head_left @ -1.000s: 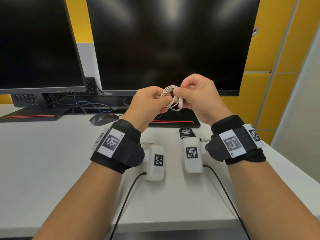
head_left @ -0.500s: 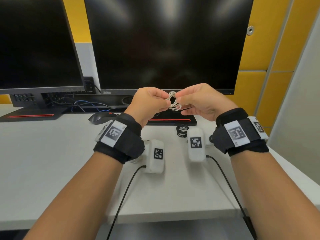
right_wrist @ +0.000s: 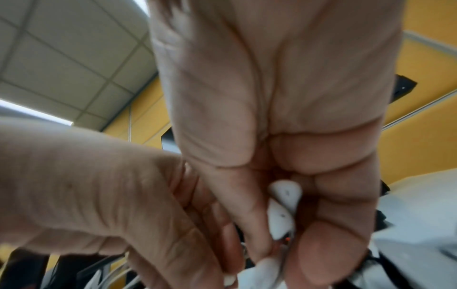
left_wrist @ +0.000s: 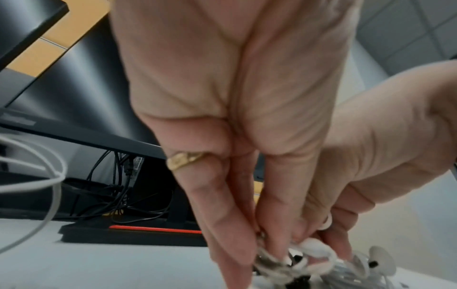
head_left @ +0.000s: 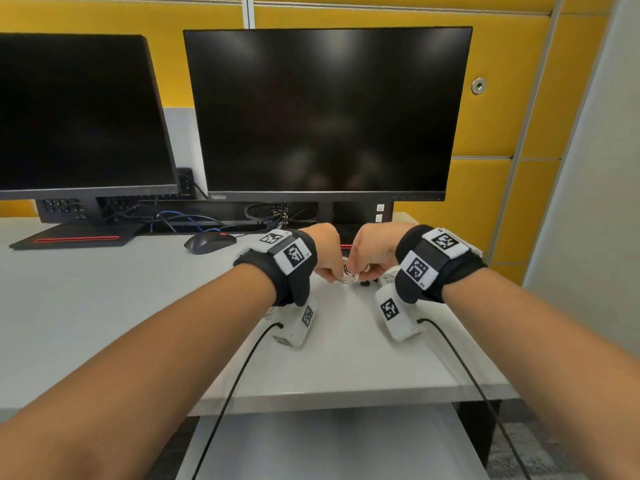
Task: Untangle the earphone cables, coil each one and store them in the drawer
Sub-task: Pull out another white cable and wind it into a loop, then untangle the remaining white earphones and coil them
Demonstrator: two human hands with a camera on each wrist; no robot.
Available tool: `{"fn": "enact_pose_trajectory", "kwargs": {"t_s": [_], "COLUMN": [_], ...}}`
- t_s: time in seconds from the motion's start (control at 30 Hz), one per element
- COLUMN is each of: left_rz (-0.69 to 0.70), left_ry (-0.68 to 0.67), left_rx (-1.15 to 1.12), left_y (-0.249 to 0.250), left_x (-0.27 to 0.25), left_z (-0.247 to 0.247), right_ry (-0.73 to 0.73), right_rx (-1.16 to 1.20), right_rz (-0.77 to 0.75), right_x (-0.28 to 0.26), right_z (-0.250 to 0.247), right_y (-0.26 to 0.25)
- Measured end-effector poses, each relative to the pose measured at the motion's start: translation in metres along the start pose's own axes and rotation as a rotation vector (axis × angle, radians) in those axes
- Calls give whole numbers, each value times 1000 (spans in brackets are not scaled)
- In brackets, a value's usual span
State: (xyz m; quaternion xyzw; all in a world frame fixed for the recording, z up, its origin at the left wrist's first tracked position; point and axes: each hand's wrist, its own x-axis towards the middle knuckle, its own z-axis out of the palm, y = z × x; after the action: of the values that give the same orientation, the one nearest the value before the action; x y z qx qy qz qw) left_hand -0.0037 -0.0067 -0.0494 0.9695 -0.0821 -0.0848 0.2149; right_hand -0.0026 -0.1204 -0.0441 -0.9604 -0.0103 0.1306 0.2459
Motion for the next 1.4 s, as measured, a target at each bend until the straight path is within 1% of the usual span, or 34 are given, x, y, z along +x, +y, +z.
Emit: {"fn": "enact_pose_trajectory", "kwargs": {"t_s": [0.07, 0.13, 0.27, 0.37, 0.47, 0.5, 0.57, 0.67, 0.7, 0.73, 0.8, 0.83, 0.87, 0.93, 1.0, 1.07, 1.13, 1.2, 1.3, 1.37, 1.4], "left_rz": [-27, -39, -46, -54, -68, -74, -89, -125, -142, -159, -171, -186, -198, -187, -129, -97, -23, 53, 138, 161, 179], "left_ry": [-103, -163, -190, -206, -222, -212, -175, -141, -163, -215, -311, -333, -354, -297, -246, -179, -85, -8, 97, 169, 225], "left_rx": [53, 121, 326, 366, 355, 360, 446, 597, 631, 661, 770, 776, 729, 650, 585, 490, 389, 239, 74, -22, -63], "left_y": [2, 4, 7, 7, 4, 1, -6, -16, -23, -33, -63, -73, -74, -58, -51, -52, -50, -46, -43, -43, -44], "left_x": [-1, -1, -1, -3, -5, -5, -11, -25, -26, -17, 25, 31, 21, -35, -55, -59, -64, -67, -68, -67, -66], "left_z": [0, 0, 2, 0, -9, -14, -23, -33, -34, -35, -30, -31, -33, -37, -38, -43, -51, -59, -65, -67, -67], "right_ry": [-40, -54, -87, -63, -47, -17, 26, 11, -7, -22, -42, -49, -53, -60, -75, -80, -94, -129, -142, -103, -83], "right_rx": [-50, -120, -224, -333, -367, -373, -371, -321, -299, -284, -270, -261, -252, -244, -248, -282, -304, -287, -241, -189, -159], "right_rz": [0, -11, -20, -33, -60, -71, -93, -104, -99, -99, -99, -101, -109, -129, -152, -195, -257, -305, -311, -307, -312], "right_x": [1, 2, 2, -2, -5, -6, -7, -10, -11, -13, -16, -17, -18, -21, -26, -33, -41, -48, -50, -47, -45], "right_z": [2, 5, 10, 10, 6, 4, 0, 1, 2, 5, 10, 13, 16, 20, 22, 22, 20, 20, 26, 32, 33], "right_y": [-1, -3, -8, -10, -11, -12, -14, -21, -23, -27, -31, -33, -35, -39, -44, -48, -52, -54, -56, -54, -54]}}
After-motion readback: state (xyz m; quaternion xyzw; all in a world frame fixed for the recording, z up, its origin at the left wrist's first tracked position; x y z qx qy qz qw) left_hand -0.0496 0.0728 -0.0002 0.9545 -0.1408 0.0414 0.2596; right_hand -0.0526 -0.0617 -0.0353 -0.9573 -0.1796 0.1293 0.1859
